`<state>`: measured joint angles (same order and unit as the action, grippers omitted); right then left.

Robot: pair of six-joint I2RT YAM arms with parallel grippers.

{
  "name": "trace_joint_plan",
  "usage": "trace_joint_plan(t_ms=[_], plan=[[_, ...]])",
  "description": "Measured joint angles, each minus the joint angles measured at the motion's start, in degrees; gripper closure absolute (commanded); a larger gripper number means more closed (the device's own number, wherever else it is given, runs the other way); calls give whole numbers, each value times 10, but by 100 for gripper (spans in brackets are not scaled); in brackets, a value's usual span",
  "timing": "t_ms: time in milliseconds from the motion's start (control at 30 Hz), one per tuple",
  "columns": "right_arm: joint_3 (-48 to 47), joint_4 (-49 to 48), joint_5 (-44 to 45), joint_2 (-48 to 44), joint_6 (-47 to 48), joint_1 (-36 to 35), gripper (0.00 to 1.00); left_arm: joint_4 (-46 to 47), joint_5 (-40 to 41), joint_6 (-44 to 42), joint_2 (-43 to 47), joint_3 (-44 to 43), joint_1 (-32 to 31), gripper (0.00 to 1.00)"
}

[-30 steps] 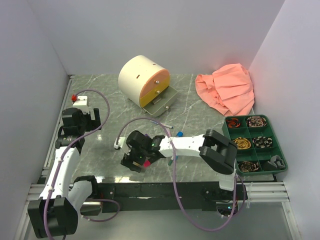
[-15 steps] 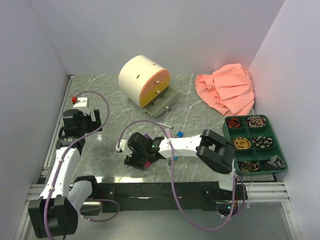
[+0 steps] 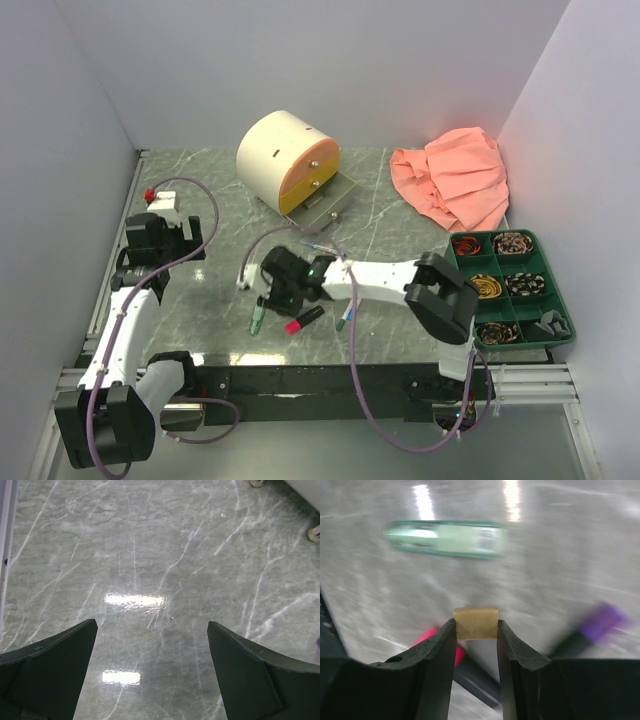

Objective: Sort the stationery into containers
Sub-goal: Pick up the stationery from the center of the board, then place the stationery in the drawer.

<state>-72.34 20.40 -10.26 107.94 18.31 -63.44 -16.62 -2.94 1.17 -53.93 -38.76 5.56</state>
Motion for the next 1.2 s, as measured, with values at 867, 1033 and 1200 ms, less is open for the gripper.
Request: trace_joint_plan(t_ms=[867,1033,1200], plan=[[-219,55,10,25,29,272,79,-5,-22,25,-185,-169,7,1],[-241,52,16,63,21,273,54,-5,-22,26,-189,-169,12,1],[-244,46,25,73,11,274,43,-6,-22,26,-189,-169,16,1]])
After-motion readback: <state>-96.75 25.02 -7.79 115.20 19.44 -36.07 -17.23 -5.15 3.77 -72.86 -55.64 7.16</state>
